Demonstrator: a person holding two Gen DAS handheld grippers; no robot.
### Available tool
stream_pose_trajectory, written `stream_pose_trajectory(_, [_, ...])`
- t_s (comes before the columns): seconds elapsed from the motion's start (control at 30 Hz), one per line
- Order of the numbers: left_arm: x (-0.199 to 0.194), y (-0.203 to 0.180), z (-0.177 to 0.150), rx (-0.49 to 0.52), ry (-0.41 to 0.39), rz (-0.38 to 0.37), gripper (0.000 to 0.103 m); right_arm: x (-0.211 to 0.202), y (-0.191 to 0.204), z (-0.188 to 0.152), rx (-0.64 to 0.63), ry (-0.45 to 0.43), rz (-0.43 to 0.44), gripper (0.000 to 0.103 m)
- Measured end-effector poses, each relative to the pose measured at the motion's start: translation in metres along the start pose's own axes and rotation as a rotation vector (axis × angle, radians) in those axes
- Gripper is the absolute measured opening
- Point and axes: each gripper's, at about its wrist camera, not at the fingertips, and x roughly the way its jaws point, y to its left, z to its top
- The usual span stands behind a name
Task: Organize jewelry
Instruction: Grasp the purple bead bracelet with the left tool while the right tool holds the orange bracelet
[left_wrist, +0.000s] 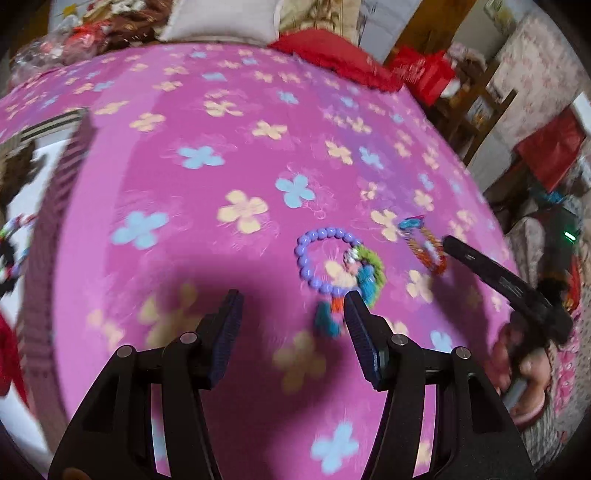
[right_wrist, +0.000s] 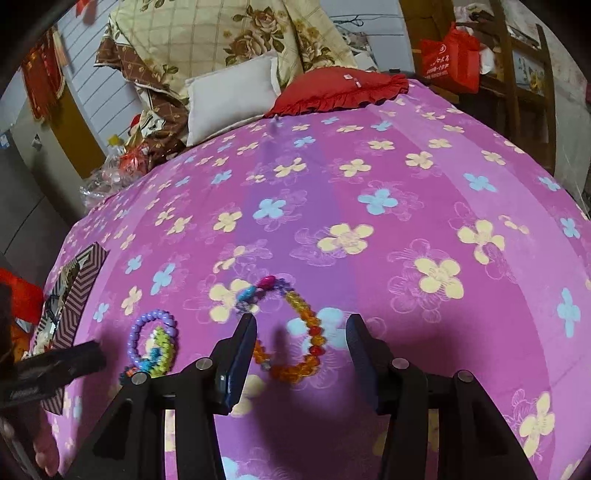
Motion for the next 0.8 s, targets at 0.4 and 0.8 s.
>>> stream_pose_trajectory(0.4, [0.044,-0.037,0.024,0.130,0.029,0.144,0.008,0.013,-0.006,-0.001,0.000,0.007,0.028,0.011])
stream_pose_trajectory(0.8, [-0.096,-0.055,0.025,0.079,-0.222,0.034,0.008,-0.048,-0.009,0.003,0.062,-0.152,0.115,0.008])
